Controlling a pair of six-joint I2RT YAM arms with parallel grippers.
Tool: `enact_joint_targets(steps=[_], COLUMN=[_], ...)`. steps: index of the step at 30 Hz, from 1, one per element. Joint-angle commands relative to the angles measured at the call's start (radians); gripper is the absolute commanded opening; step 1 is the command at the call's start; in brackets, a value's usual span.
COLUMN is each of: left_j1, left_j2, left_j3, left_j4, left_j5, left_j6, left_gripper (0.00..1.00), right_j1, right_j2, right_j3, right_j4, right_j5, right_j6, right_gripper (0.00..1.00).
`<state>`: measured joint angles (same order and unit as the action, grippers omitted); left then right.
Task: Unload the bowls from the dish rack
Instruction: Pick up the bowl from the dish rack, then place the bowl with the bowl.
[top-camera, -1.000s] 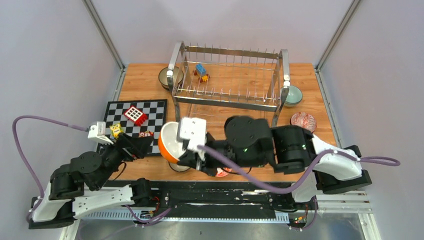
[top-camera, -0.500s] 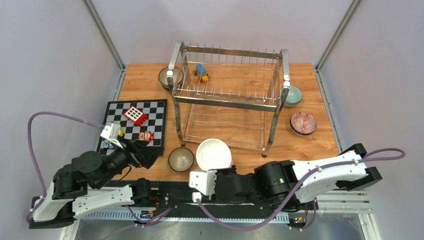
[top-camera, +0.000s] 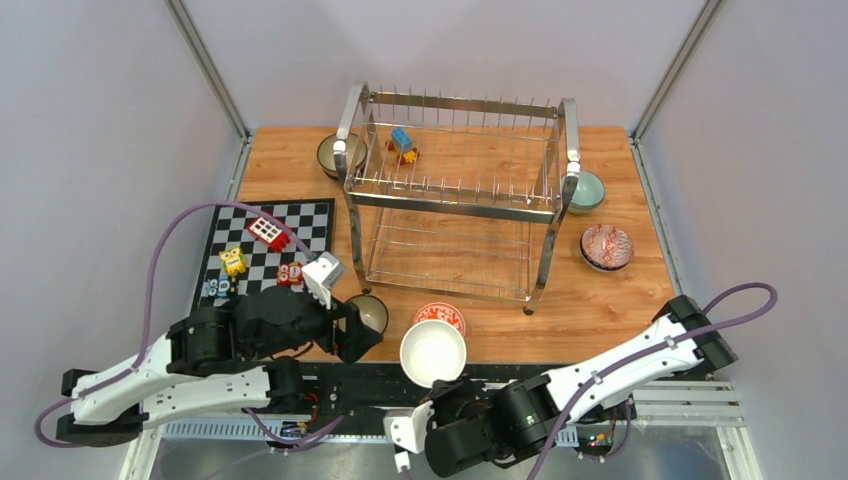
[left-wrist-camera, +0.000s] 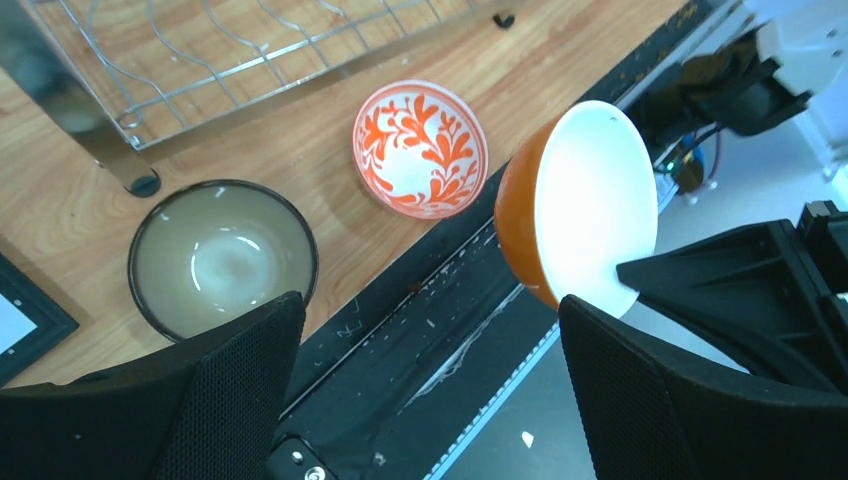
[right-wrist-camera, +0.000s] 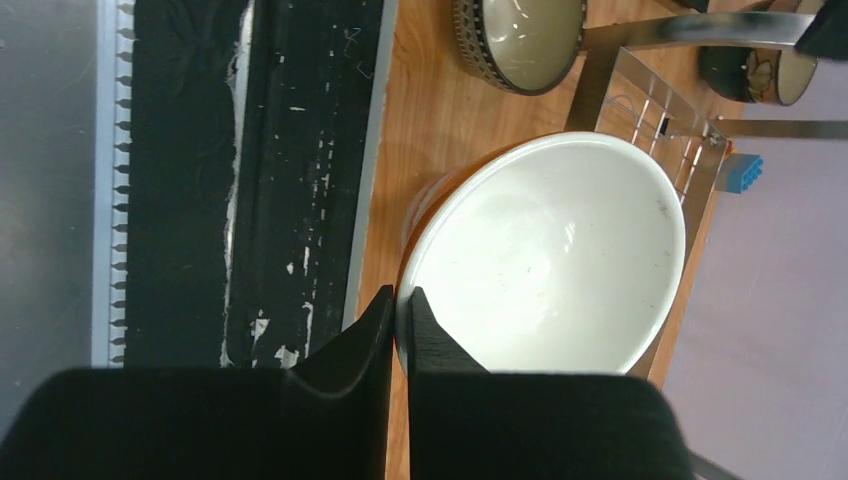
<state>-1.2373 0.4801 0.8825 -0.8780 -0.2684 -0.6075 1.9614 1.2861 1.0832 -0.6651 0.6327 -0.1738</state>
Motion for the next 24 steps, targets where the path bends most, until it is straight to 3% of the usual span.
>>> enact_joint_targets(steps=[1,10,24], left_j1=[0.007,0.007,-0.002], left_j2=[0.049,0.137,0.262], left_j3=[-0.052,-0.049,-0.066], left_j4=[0.036,0.063,0.084], left_j5=[0.078,0.157,0.262], left_j6=[0.052,0.085,0.143], left_gripper=[0.98,0.89,0.63], right_j1=[0.038,0.052,0.048], right_j2=[0.068,0.16,0.193], right_j3=[-0.009,0.058,0.105], right_j4=[0.031,0.033,0.028], right_j5=[0.012,-0.02,-0.031], right_j6=[0.026,-0.056,-0.099], right_gripper=[0.02,0.02,0.02])
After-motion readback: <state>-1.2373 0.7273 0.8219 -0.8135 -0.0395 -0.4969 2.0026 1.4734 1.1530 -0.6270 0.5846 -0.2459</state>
